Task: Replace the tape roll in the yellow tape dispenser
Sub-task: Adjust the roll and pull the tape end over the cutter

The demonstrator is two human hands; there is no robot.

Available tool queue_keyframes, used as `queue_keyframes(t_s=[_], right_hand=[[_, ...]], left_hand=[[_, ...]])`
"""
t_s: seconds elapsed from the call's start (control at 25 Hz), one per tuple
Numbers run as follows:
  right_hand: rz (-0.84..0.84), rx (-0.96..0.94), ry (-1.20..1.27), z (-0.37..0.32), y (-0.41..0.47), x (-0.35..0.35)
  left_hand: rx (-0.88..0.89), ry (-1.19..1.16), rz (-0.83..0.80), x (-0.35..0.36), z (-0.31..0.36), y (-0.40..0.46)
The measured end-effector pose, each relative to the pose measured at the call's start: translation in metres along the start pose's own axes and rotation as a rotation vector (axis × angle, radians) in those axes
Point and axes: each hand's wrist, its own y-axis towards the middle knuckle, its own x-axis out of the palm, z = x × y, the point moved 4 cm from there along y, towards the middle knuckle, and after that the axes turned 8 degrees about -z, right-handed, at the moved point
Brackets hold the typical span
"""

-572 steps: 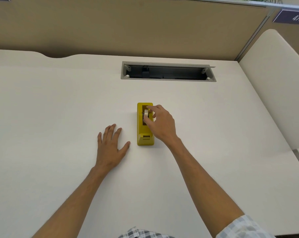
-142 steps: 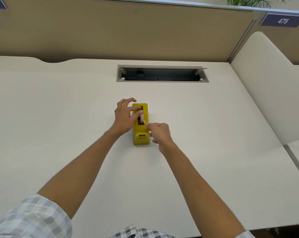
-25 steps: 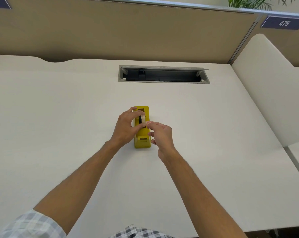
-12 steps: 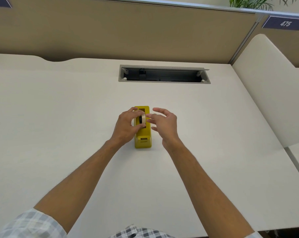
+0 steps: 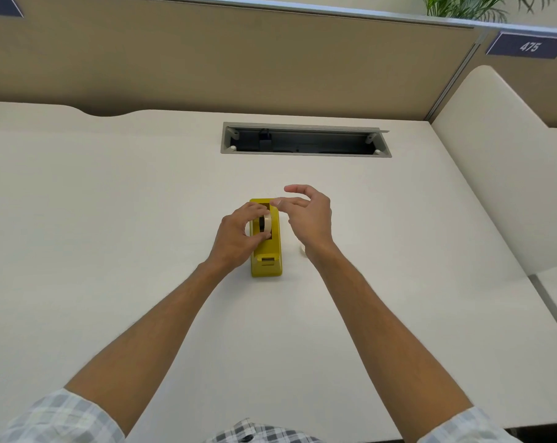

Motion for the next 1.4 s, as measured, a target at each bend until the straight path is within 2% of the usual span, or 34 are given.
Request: queue_keyframes(t_s=[0.2,0.4,0.64,0.88,1.2,1.4], right_hand=[[-0.007,-0.050,-0.067,-0.005,0.015,0.001],[-0.052,-0.054,-0.059,-0.004,0.025,0.003],[-0.081,-0.046,-0.089,-0.003,0.030,0.004],[-0.079,-0.050,-0.140,-0.001,0.034,0.007],[-0.097,-0.034,-0.154,0.002,0.041,0.008],[-0.103,-0.030,-0.172,0.004,0.043,0.010]], left_hand=[[-0.083,-0.007,-0.019,-0.002,0.000,-0.002],[-0.050,-0.097,0.000,-0.004,0.001,-0.002],[-0.043,-0.072,-0.023,-0.005,0.005,0.001],[-0.126,-0.057,0.001,-0.005,0.007,0.004],[-0.145,-0.133,0.037,-0.001,0.004,0.007],[-0.146,-0.097,-0.020,0.000,0.005,0.012]])
